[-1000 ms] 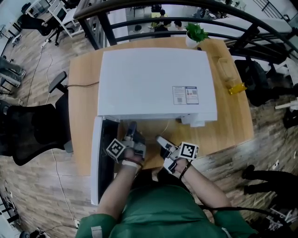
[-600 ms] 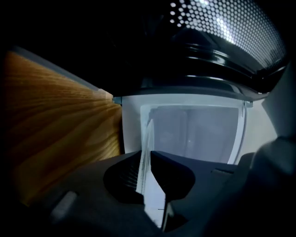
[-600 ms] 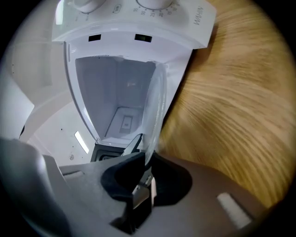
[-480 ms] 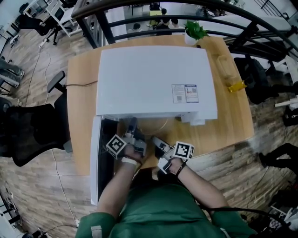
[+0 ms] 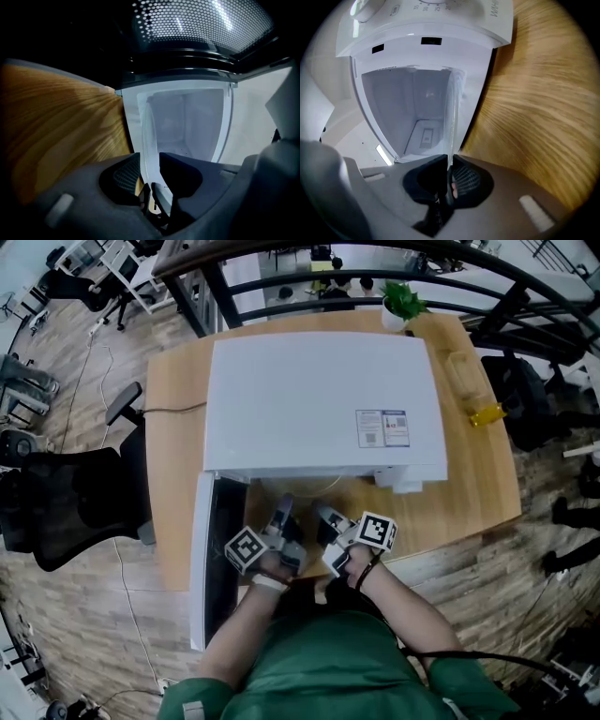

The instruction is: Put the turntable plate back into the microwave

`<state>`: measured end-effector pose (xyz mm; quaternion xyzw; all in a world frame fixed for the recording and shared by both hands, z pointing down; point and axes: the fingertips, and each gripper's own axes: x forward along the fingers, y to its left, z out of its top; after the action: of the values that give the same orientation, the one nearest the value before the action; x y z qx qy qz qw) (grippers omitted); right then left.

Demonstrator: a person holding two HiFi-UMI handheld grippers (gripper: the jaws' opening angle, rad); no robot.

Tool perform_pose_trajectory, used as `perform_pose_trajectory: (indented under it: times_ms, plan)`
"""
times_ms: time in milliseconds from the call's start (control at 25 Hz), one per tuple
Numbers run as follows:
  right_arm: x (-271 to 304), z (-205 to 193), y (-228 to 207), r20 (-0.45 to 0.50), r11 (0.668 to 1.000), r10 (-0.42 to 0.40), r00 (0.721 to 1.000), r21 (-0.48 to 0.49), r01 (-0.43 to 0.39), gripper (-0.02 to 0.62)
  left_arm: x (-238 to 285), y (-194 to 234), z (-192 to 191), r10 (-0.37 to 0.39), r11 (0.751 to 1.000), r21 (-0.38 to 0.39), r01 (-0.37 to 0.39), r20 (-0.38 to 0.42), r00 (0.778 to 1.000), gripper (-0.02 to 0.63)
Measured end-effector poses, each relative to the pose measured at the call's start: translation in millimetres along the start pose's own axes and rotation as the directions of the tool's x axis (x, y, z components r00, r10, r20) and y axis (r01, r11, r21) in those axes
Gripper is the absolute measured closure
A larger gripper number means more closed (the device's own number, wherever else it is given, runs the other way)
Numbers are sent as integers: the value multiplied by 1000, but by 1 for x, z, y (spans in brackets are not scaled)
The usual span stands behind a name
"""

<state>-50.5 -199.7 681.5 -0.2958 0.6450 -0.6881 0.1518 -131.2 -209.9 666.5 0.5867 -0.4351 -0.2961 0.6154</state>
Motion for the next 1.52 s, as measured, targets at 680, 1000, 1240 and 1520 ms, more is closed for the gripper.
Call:
perform_pose_trajectory:
  times_ms: [680, 1000, 1240, 1520]
  plan:
    - [-1, 32, 14, 49, 947, -100, 994, -301, 110, 502, 22, 7, 12, 32, 999, 3, -32, 21, 999, 591]
    - [5, 47, 8, 64, 914, -191, 979, -351, 201, 550, 29, 7, 19, 40, 999, 1, -40, 26, 999, 591]
    - [10, 50, 8, 46, 923, -203, 978, -324, 206, 588, 28, -2, -3, 67, 998, 4, -67, -58, 996, 588]
    - [10, 55, 8, 72, 937, -186, 980, -287, 199, 588, 45, -12, -1, 52, 998, 44, -49, -69, 996, 591]
